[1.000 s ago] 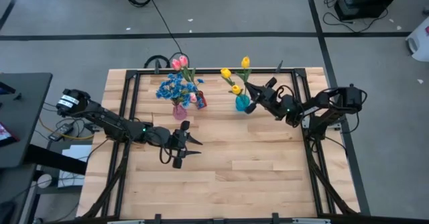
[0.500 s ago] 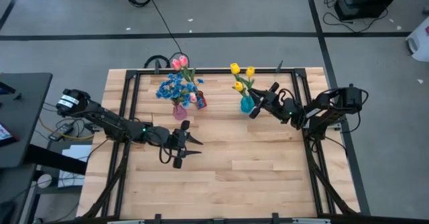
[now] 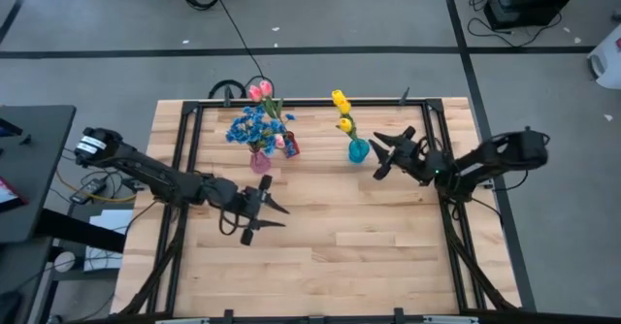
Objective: Sort flowers into vase by color
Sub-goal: Return to Home Position
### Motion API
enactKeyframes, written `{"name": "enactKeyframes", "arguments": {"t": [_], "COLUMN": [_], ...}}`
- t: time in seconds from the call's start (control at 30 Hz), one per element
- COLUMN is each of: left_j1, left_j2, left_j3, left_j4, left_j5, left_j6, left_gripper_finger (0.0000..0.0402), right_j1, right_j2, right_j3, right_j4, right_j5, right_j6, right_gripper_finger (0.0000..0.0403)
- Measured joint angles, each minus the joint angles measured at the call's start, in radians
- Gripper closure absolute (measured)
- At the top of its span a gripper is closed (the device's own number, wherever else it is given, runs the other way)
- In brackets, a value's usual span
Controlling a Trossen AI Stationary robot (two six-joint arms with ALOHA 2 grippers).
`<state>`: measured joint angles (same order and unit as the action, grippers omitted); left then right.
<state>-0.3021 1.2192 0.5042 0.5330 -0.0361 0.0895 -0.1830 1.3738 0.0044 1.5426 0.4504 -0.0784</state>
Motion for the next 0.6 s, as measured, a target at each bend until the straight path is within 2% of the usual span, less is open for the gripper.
{"name": "enactKeyframes", "arguments": {"t": [0.17, 0.33, 0.6], "left_j1": [0.000, -0.001, -0.001], "left_j2": [-0.135, -0.240, -0.427], "left_j3": [-0.051, -0.127, -0.272], "left_j4": [-0.030, -0.025, 0.045], "left_j5": [-0.053, -0.097, -0.156], "left_j6": [-0.026, -0.056, -0.079], "left_gripper_finger": [0.0238, 0.0238, 0.0238], "right_j1": [0.037, 0.052, 0.051], "right_j2": [-0.148, -0.267, -0.458], "right_j3": [0.000, 0.000, 0.000], "right_j4": [-0.066, -0.234, -0.481], "right_j5": [0.036, 0.057, 0.008], "right_j6": [-0.034, -0.004, 0.077], "right_gripper_finger": [0.0262, 0.0263, 0.0263]}}
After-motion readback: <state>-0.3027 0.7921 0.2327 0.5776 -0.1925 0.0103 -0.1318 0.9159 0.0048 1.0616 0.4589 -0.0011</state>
